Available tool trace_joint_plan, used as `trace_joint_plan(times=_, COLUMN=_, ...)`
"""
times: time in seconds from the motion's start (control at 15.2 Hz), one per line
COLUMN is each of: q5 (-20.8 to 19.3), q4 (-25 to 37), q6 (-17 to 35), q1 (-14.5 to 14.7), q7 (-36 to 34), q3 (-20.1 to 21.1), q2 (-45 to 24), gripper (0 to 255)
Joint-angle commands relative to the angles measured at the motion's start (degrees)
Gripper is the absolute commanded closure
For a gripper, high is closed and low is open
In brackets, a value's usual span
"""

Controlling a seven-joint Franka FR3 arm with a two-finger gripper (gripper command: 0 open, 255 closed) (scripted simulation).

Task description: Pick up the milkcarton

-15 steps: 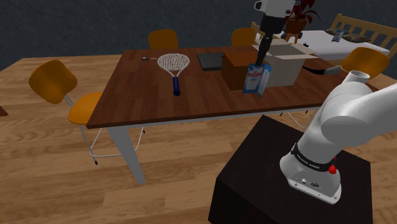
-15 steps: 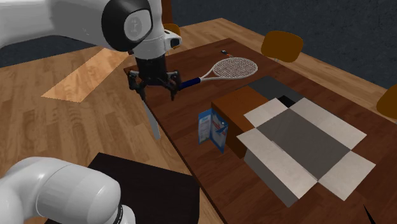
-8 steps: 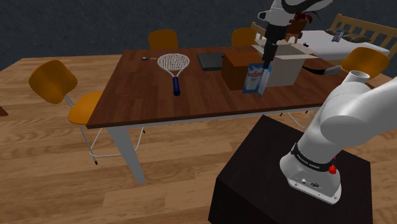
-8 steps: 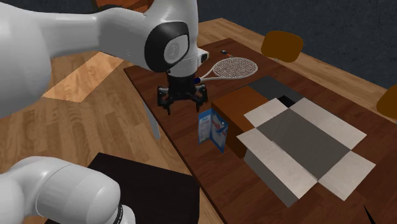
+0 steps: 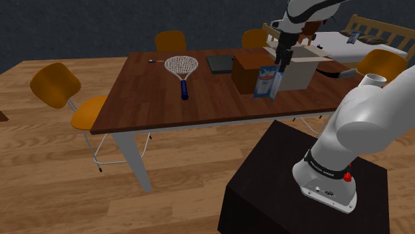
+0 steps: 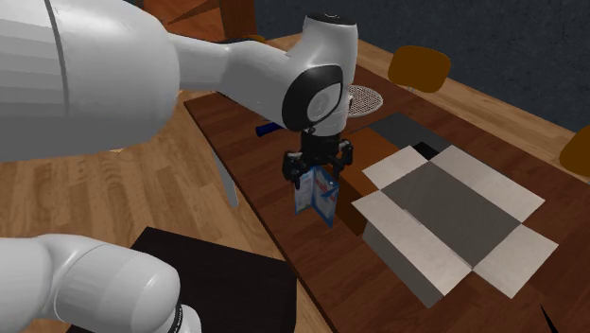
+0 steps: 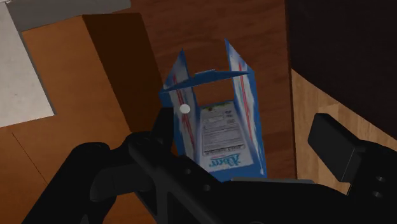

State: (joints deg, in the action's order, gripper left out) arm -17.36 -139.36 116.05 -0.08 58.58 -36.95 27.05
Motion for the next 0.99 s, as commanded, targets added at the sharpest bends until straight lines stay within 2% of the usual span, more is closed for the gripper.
trace_joint_plan(times=0.0, q5=0.4, q4=1.6, q6=2.4, q1=1.2, q7=4.6, q3=-3.1, q2=-3.7, gripper=0)
trace_joint_plan(times=0.59, q5=0.8, q4=-2.0, q6=9.0, q1=1.7, q7=5.4, q3=-5.2, q2=-7.0, gripper=0)
trace_joint_plan(times=0.66, q5=0.9, q4=-2.0, q6=9.2, q1=1.8, q7=5.6, q3=-5.4, q2=-7.2, gripper=255)
trace_joint_plan(times=0.92, q5=0.9, q4=-2.0, q6=9.2, q1=1.8, q7=5.6, q3=-5.4, q2=-7.2, gripper=255)
